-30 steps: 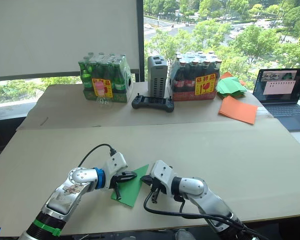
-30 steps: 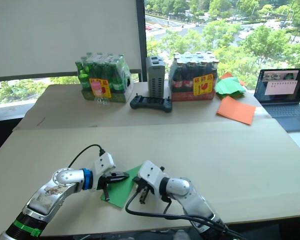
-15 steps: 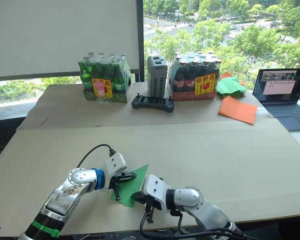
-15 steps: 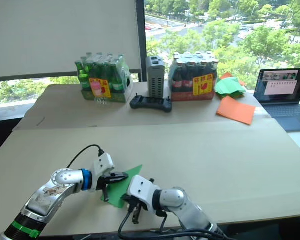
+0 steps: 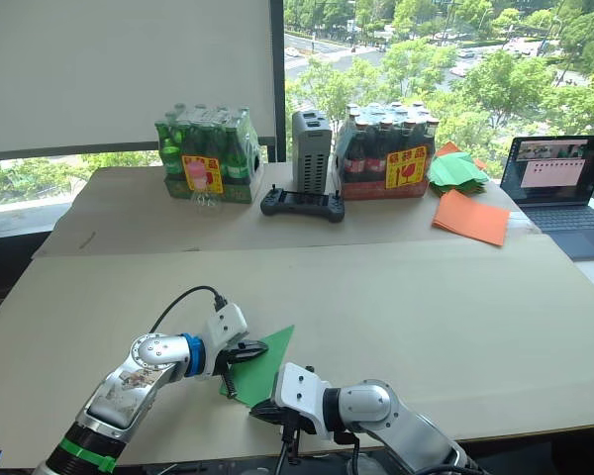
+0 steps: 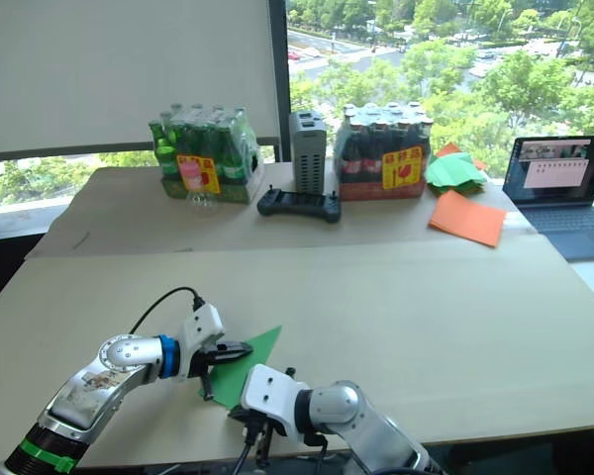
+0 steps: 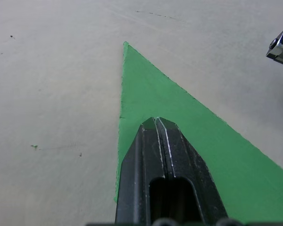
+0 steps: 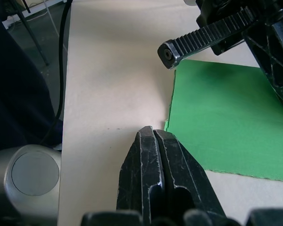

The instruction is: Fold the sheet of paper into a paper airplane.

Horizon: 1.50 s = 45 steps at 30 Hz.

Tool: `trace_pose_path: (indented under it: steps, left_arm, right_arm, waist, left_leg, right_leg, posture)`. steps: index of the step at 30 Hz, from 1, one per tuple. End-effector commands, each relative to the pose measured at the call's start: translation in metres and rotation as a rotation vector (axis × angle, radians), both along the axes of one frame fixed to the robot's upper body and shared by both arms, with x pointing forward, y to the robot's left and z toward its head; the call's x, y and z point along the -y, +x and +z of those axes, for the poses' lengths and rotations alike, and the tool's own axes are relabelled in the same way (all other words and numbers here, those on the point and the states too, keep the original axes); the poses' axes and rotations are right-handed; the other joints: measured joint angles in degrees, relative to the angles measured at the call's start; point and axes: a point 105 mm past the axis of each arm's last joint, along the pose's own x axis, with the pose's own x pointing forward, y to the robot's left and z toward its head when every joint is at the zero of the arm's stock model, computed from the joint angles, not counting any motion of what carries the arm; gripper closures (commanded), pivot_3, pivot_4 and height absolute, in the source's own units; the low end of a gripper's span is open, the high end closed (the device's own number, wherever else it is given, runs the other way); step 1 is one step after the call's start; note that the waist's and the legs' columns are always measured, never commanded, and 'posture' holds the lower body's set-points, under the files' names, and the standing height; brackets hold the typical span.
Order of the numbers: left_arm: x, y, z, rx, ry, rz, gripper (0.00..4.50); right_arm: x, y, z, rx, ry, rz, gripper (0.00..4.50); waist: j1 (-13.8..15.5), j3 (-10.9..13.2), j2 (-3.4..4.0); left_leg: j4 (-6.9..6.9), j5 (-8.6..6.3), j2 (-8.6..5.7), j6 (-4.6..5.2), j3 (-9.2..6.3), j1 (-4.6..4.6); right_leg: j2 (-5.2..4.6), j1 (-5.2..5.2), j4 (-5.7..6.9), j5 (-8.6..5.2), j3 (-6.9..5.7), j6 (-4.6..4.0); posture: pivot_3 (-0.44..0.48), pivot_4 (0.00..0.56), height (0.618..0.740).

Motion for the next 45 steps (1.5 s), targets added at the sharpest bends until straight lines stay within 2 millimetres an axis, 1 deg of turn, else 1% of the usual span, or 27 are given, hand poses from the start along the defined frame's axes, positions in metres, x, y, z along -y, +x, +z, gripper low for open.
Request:
trace_pose_path:
  steps: [1, 2, 3, 4, 6, 7, 10, 12, 16, 17, 18, 20, 21, 22, 24, 26, 28, 31, 32, 35, 40, 45]
  left_arm:
    - [-0.005, -0.003, -0.007, -0.04, 0.022, 0.014, 4.48]
    - [-0.004, -0.003, -0.006, -0.039, 0.019, 0.014, 4.48]
    - [-0.004, -0.002, -0.002, -0.03, 0.011, 0.011, 4.48]
    - [-0.005, -0.002, 0.001, -0.024, 0.007, 0.009, 4.48]
    - [-0.011, 0.001, 0.015, -0.011, -0.006, 0.008, 4.48]
    - [-0.015, 0.002, 0.021, -0.007, -0.005, 0.007, 4.48]
    - [-0.025, 0.007, 0.031, 0.011, 0.016, 0.003, 4.48]
    - [-0.032, 0.009, 0.037, 0.027, 0.04, -0.014, 4.48]
    - [-0.039, 0.014, 0.043, 0.067, 0.116, -0.103, 4.48]
    - [-0.039, 0.016, 0.044, 0.08, 0.131, -0.124, 3.96]
    - [-0.04, 0.02, 0.046, 0.104, 0.155, -0.159, 3.75]
    - [-0.042, 0.028, 0.049, 0.177, 0.231, -0.232, 3.03]
    - [-0.043, 0.034, 0.051, 0.236, 0.28, -0.276, 2.79]
    - [-0.042, 0.037, 0.053, 0.295, 0.316, -0.329, 2.35]
    - [-0.036, 0.041, 0.059, 0.419, 0.347, -0.462, 1.71]
    - [-0.031, 0.042, 0.063, 0.523, 0.376, -0.591, 1.71]
    - [-0.019, 0.046, 0.075, 0.651, 0.357, -0.694, 1.71]
    - [-0.004, 0.048, 0.086, 0.731, 0.317, -0.793, 1.71]
    - [0.001, 0.047, 0.087, 0.743, 0.31, -0.832, 1.71]
    - [0.009, 0.042, 0.083, 0.762, 0.313, -0.934, 1.71]
    - [0.009, 0.031, 0.063, 0.725, 0.367, -1.081, 1.71]
    - [0.019, 0.024, 0.062, 0.716, 0.314, -1.115, 1.71]
  right_arm:
    - [0.01, 0.011, 0.012, 0.013, 0.041, -0.058, 4.5]
    - [0.013, 0.015, 0.018, 0.019, 0.062, -0.074, 4.5]
    - [0.018, 0.02, 0.033, 0.032, 0.107, -0.092, 4.5]
    - [0.022, 0.023, 0.042, 0.039, 0.135, -0.1, 4.5]
    - [0.03, 0.027, 0.066, 0.048, 0.207, -0.117, 4.5]
    - [0.033, 0.028, 0.075, 0.049, 0.235, -0.127, 4.5]
    - [0.038, 0.033, 0.087, 0.052, 0.267, -0.16, 4.5]
    - [0.042, 0.037, 0.088, 0.058, 0.259, -0.185, 4.5]
    - [0.049, 0.043, 0.076, 0.062, 0.197, -0.231, 4.5]
    - [0.051, 0.044, 0.074, 0.061, 0.192, -0.24, 4.5]
    - [0.052, 0.046, 0.073, 0.06, 0.187, -0.252, 4.5]
    - [0.054, 0.048, 0.071, 0.06, 0.185, -0.276, 4.5]
    - [0.056, 0.05, 0.071, 0.063, 0.183, -0.291, 4.5]
    - [0.058, 0.052, 0.071, 0.065, 0.179, -0.303, 4.5]
    - [0.061, 0.054, 0.069, 0.069, 0.168, -0.322, 4.5]
    - [0.064, 0.056, 0.067, 0.071, 0.161, -0.338, 4.5]
    - [0.066, 0.058, 0.067, 0.073, 0.161, -0.349, 4.5]
    - [0.068, 0.059, 0.066, 0.078, 0.155, -0.361, 4.5]
    - [0.069, 0.059, 0.066, 0.08, 0.153, -0.366, 4.5]
    - [0.07, 0.061, 0.066, 0.084, 0.155, -0.378, 4.5]
    - [0.071, 0.063, 0.067, 0.09, 0.162, -0.404, 4.5]
    - [0.071, 0.063, 0.065, 0.089, 0.156, -0.414, 4.5]
  waist:
    - [0.0, 0.0, 0.0]
    - [0.1, 0.0, 0.0]
    - [0.1, 0.0, -0.01]
    - [0.2, 0.0, -0.01]
    - [0.1, 0.0, -0.04]
    - [0.0, 0.0, -0.05]
    - [0.0, 0.0, -0.05]
    - [0.1, 0.1, -0.05]
    - [0.2, 0.1, -0.04]
    - [0.3, 0.1, -0.04]
    - [0.3, 0.1, -0.05]
    - [0.3, 0.1, -0.05]
    - [0.4, 0.1, -0.06]
    - [0.4, 0.1, -0.06]
    - [0.4, 0.1, -0.07]
    - [0.4, 0.1, -0.07]
    - [0.4, 0.1, -0.06]
    - [0.4, 0.1, -0.07]
    - [0.4, 0.1, -0.07]
    - [0.2, 0.1, -0.07]
    - [-0.2, 0.1, -0.08]
    - [0.0, 0.1, -0.08]
  left_leg:
    - [0.0, 0.0, 0.0, 0.0, 0.0, 0.0]
    - [0.0, 0.0, 0.0, 0.0, 0.0, 0.0]
    - [0.0, 0.0, -0.01, 0.0, 0.0, -0.01]
    - [0.01, 0.0, -0.02, 0.0, 0.0, -0.02]
    - [0.01, -0.01, -0.03, 0.02, -0.01, -0.04]
    - [0.0, -0.01, -0.01, 0.03, -0.01, -0.06]
    - [-0.06, -0.01, 0.11, 0.01, -0.01, -0.11]
    - [-0.06, -0.01, 0.15, -0.01, -0.01, -0.16]
    - [-0.04, 0.0, 0.08, -0.02, 0.04, -0.24]
    - [-0.04, 0.02, 0.05, -0.05, 0.04, -0.27]
    - [-0.04, 0.03, 0.03, -0.06, 0.05, -0.28]
    - [0.01, 0.07, 0.02, -0.13, 0.05, -0.36]
    - [0.01, 0.1, 0.03, -0.19, 0.05, -0.39]
    - [0.04, 0.16, 0.03, -0.3, 0.05, -0.45]
    - [0.06, 0.18, 0.04, -0.32, 0.05, -0.54]
    - [0.15, 0.18, 0.03, -0.33, 0.06, -0.6]
    - [0.47, 0.16, 0.04, -0.3, 0.03, -0.82]
    - [0.87, 0.11, -0.05, -0.19, -0.01, -1.06]
    - [0.97, 0.06, -0.09, -0.11, 0.0, -1.07]
    - [1.14, -0.02, -0.16, 0.03, 0.03, -1.11]
    - [1.17, -0.05, -0.15, 0.08, 0.12, -1.12]
    - [1.24, -0.08, -0.17, 0.13, 0.11, -1.12]
  right_leg:
    - [0.0, 0.0, 0.0, 0.0, 0.0, 0.0]
    - [0.0, 0.0, 0.0, 0.0, 0.0, 0.0]
    - [0.0, 0.0, 0.0, 0.0, 0.0, 0.0]
    - [-0.01, 0.0, 0.0, 0.0, 0.0, 0.0]
    - [-0.01, 0.0, -0.03, 0.02, 0.01, 0.03]
    - [0.0, -0.04, -0.03, 0.02, 0.0, 0.03]
    - [0.09, -0.17, -0.01, 0.03, -0.01, 0.0]
    - [0.13, -0.23, -0.02, 0.06, -0.03, -0.05]
    - [0.07, -0.29, -0.05, 0.07, -0.01, -0.06]
    - [0.04, -0.32, -0.06, 0.07, -0.01, -0.06]
    - [0.02, -0.32, -0.05, 0.07, -0.01, -0.06]
    - [0.02, -0.36, -0.04, 0.08, -0.02, -0.06]
    - [0.02, -0.39, -0.05, 0.08, -0.03, -0.07]
    - [0.01, -0.42, -0.04, 0.1, -0.05, -0.08]
    - [0.01, -0.48, -0.09, 0.17, -0.06, -0.11]
    - [-0.01, -0.51, -0.09, 0.18, -0.07, -0.1]
    - [0.0, -0.57, -0.1, 0.19, -0.15, -0.08]
    - [-0.01, -0.61, -0.08, 0.27, -0.19, 0.04]
    - [-0.04, -0.59, -0.08, 0.29, -0.18, 0.09]
    - [-0.06, -0.54, -0.1, 0.34, -0.12, 0.21]
    - [-0.05, -0.57, -0.07, 0.36, -0.06, 0.25]
    - [-0.05, -0.55, -0.07, 0.36, -0.05, 0.26]
  posture:
    - [0.0, 0.15, 0.696]
    - [0.0, 0.15, 0.696]
    - [0.0, 0.15, 0.696]
    - [0.0, 0.15, 0.696]
    - [0.0, 0.15, 0.696]
    - [0.0, 0.15, 0.696]
    - [0.0, 0.15, 0.696]
    - [0.0, 0.15, 0.696]
    - [0.0, 0.15, 0.696]
    - [0.0, 0.15, 0.696]
    - [0.0, 0.15, 0.696]
    - [0.0, 0.15, 0.696]
    - [0.0, 0.15, 0.696]
    - [0.0, 0.15, 0.696]
    - [0.0, 0.15, 0.696]
    - [0.0, 0.15, 0.696]
    - [0.0, 0.15, 0.696]
    - [0.0, 0.15, 0.696]
    - [0.0, 0.15, 0.696]
    - [0.0, 0.15, 0.696]
    - [0.0, 0.15, 0.696]
    - [0.0, 0.15, 0.696]
